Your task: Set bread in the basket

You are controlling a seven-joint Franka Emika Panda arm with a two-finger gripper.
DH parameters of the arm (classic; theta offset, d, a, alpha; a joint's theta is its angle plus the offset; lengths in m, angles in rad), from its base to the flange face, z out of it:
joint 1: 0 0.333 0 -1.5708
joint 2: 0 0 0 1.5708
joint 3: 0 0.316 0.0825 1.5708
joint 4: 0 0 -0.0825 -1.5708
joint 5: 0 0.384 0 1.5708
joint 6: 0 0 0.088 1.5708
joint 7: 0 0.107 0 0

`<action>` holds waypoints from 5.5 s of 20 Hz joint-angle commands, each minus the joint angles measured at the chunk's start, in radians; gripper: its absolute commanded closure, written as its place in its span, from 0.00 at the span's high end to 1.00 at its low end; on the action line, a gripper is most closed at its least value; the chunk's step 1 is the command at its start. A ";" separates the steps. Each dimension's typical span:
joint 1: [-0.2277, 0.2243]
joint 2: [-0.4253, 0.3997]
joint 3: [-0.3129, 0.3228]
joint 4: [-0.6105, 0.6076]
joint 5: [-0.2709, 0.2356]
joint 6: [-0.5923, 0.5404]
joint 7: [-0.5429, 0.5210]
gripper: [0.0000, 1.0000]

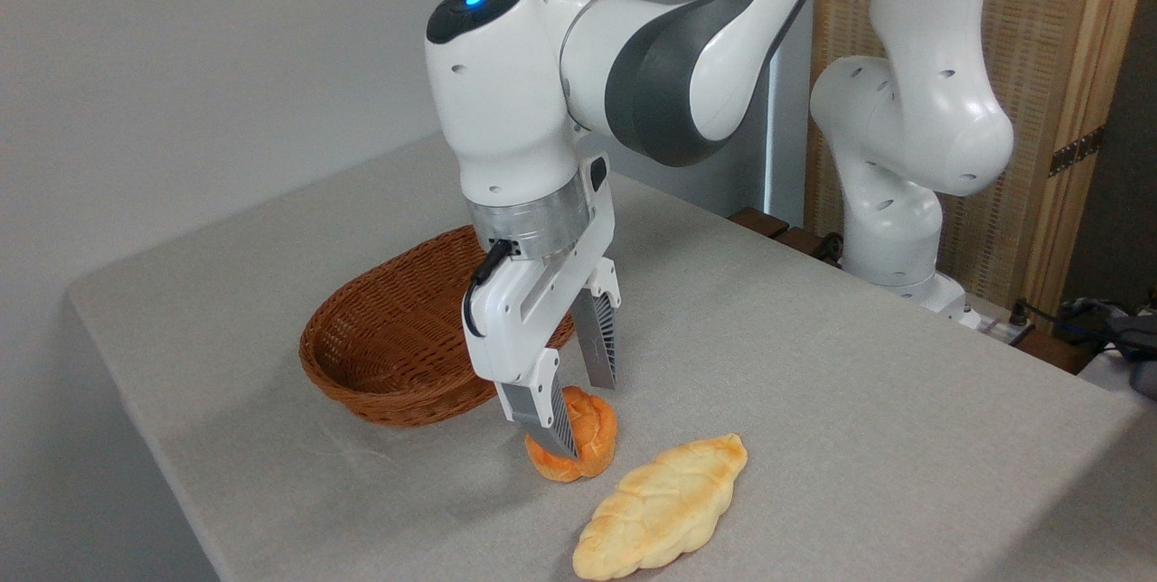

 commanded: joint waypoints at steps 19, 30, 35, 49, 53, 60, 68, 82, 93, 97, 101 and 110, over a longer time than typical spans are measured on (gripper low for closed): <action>-0.026 0.028 0.003 -0.019 0.012 0.075 0.013 0.40; -0.026 0.028 0.003 -0.018 0.012 0.072 0.009 0.33; -0.014 -0.013 0.014 -0.005 -0.002 0.035 -0.003 0.34; -0.023 -0.024 -0.024 0.166 -0.040 -0.052 -0.629 0.37; -0.023 -0.018 -0.089 0.196 -0.026 -0.100 -0.768 0.40; -0.023 -0.016 -0.188 0.252 -0.025 -0.166 -0.928 0.40; -0.023 0.037 -0.314 0.252 0.033 -0.161 -1.170 0.71; -0.029 0.087 -0.334 0.259 0.023 -0.153 -1.203 1.00; -0.004 0.082 -0.273 0.314 0.029 -0.170 -1.206 1.00; -0.004 0.080 -0.178 0.361 0.026 -0.196 -1.206 1.00; -0.004 0.080 -0.096 0.363 0.024 -0.196 -1.200 1.00; -0.003 0.091 -0.066 0.381 -0.037 -0.196 -1.195 1.00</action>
